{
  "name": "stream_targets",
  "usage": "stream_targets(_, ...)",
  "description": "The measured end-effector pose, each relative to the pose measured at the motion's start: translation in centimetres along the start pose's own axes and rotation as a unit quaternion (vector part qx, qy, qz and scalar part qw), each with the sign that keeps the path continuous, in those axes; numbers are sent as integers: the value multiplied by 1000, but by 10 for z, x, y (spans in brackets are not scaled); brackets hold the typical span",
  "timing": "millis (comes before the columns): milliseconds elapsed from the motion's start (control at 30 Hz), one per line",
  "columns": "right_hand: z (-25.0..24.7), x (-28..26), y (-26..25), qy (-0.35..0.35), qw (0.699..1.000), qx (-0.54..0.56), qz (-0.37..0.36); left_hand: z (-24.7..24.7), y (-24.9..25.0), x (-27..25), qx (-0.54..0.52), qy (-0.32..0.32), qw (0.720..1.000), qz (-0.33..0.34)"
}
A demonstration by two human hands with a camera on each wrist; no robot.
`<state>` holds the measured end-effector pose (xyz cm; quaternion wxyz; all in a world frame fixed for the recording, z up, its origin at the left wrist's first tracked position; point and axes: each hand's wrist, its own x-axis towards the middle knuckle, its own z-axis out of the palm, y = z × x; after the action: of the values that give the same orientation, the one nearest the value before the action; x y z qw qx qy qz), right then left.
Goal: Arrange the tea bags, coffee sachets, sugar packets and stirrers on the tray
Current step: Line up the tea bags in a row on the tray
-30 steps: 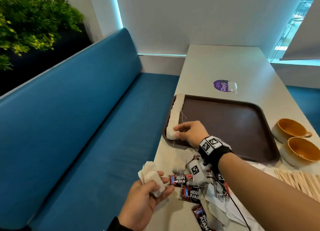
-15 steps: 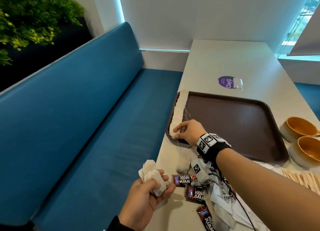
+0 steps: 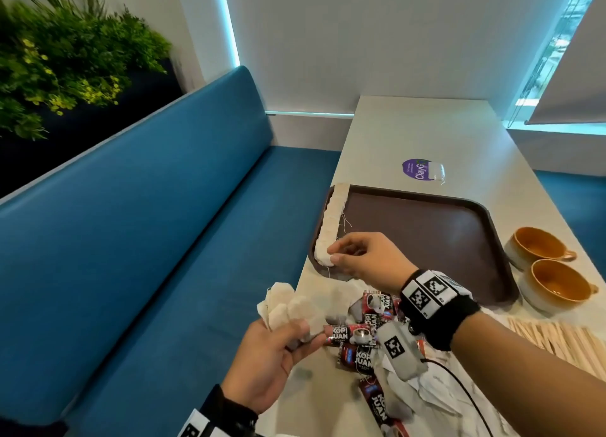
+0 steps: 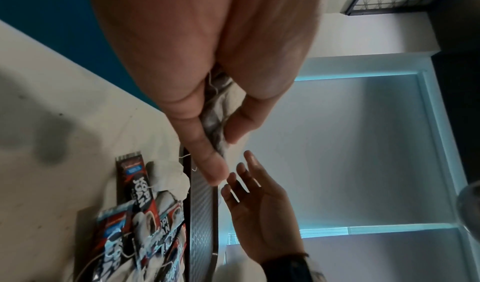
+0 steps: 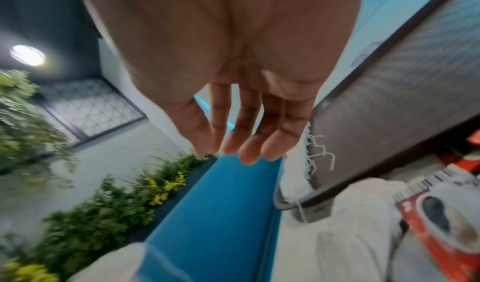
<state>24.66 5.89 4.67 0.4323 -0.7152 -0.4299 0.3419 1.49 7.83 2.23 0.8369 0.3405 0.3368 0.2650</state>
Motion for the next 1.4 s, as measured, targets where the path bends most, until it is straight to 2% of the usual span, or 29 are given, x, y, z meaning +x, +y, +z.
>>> stream_targets(100,-5,-45,-16,-41,998,39,-21,9,-1,-3,21,-6,1000,9)
stream_targets(233,-2,-91,-7,-40,994,105,1,24,-7,-10,30,-23,999,8)
stream_targets(400,3,-121,12,21,975,218,25,38,-19,-15,39,-43,998,6)
stream_targets(600,-2,-129,24,90,945,314,20,46,-29,-14,42,-68,997,1)
stream_targets(733,-8,-134,22,113,946,304,-21,54,-34,-11,68,-61,996,21)
stream_targets(900,-10,-135,24,111,954,274,-46,64,-36,-3,36,-42,998,29)
stream_targets(1067,-11,-134,27,107,969,220,-35,69,-36,5,32,-44,998,18)
stream_targets(1233,-14,-129,34,115,969,217,-7,69,-37,10,28,-42,999,4)
stream_targets(1400,-16,-115,37,108,973,202,-19,61,-40,18,26,-45,999,-9)
